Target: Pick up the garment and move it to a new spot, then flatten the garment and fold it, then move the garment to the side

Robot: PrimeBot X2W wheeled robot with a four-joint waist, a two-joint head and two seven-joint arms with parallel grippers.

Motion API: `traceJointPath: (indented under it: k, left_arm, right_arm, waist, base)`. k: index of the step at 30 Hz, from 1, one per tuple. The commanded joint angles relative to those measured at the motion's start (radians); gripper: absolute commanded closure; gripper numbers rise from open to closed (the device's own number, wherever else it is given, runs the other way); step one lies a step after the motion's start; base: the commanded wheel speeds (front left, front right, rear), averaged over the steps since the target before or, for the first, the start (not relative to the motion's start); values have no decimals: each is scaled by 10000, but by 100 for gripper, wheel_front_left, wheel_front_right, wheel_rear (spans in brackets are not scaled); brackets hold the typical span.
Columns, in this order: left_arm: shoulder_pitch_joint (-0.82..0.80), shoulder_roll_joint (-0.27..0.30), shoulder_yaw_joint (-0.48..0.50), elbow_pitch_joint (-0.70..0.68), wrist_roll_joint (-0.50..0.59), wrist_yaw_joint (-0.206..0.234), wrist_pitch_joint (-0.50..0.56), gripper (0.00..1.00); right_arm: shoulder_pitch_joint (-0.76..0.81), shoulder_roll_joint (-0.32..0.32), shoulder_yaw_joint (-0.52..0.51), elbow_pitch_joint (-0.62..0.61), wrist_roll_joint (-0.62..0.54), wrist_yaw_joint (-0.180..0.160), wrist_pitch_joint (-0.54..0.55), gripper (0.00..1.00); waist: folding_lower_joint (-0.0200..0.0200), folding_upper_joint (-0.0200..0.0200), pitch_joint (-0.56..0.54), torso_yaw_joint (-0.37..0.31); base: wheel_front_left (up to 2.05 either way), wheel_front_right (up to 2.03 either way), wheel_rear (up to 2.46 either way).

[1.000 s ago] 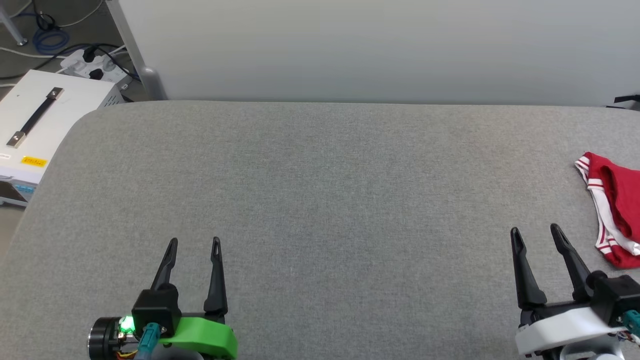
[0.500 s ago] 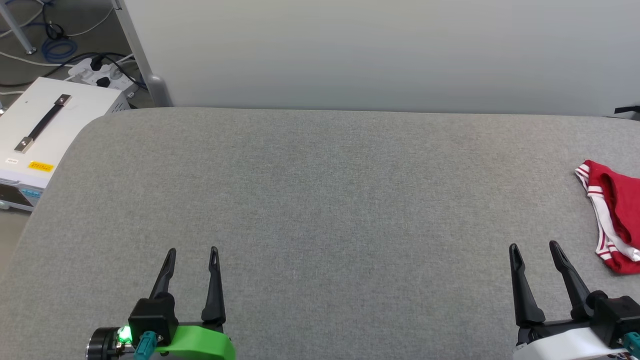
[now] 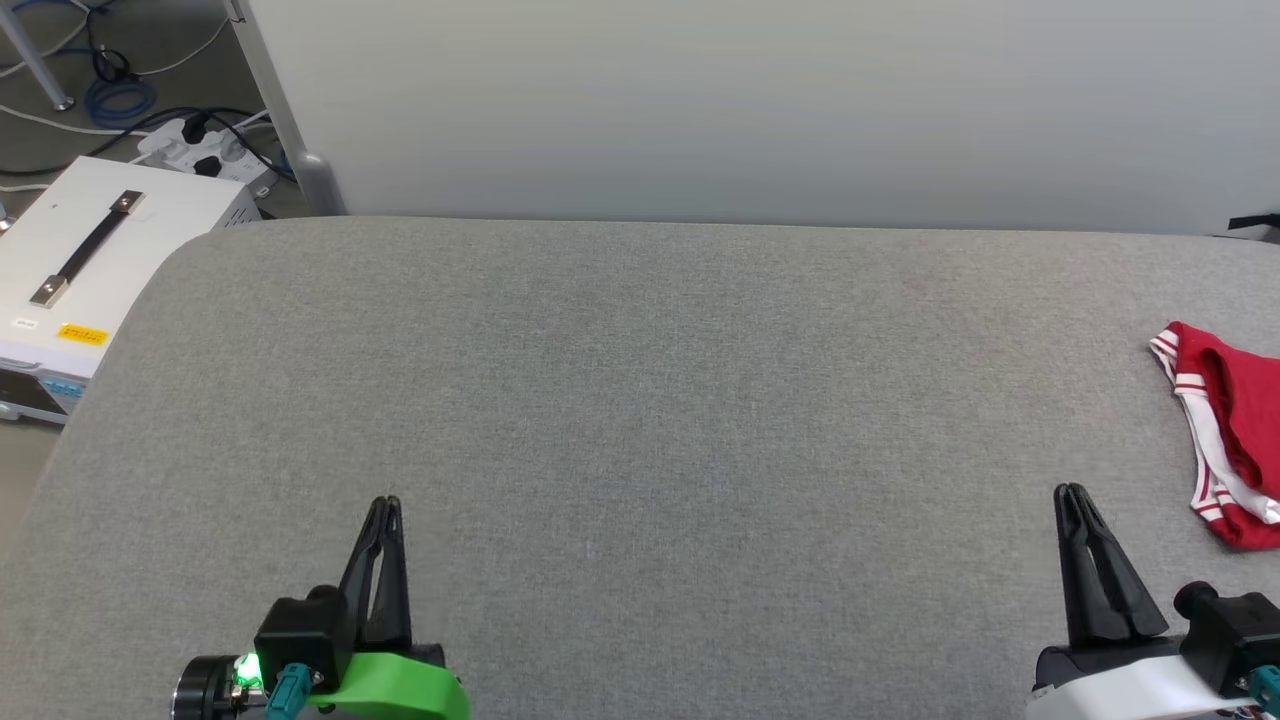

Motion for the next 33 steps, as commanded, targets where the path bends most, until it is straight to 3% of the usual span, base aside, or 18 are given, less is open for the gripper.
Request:
traceJointPath:
  k: [1, 33]
  left_arm:
    - [-4, 0, -2, -3, 4, -1, 13, 100]
    - [-222, -18, 86, -144, 193, -31, 657, 100]
  right_arm:
    - [-7, 2, -4, 3, -9, 0, 13, 100]
    - [-367, 96, 2, 157, -486, -2, 659, 100]
  waist:
    - [1, 0, 0, -3]
    - [1, 0, -10, -153]
  base:
    - [0, 0, 0]
    - [0, 0, 0]
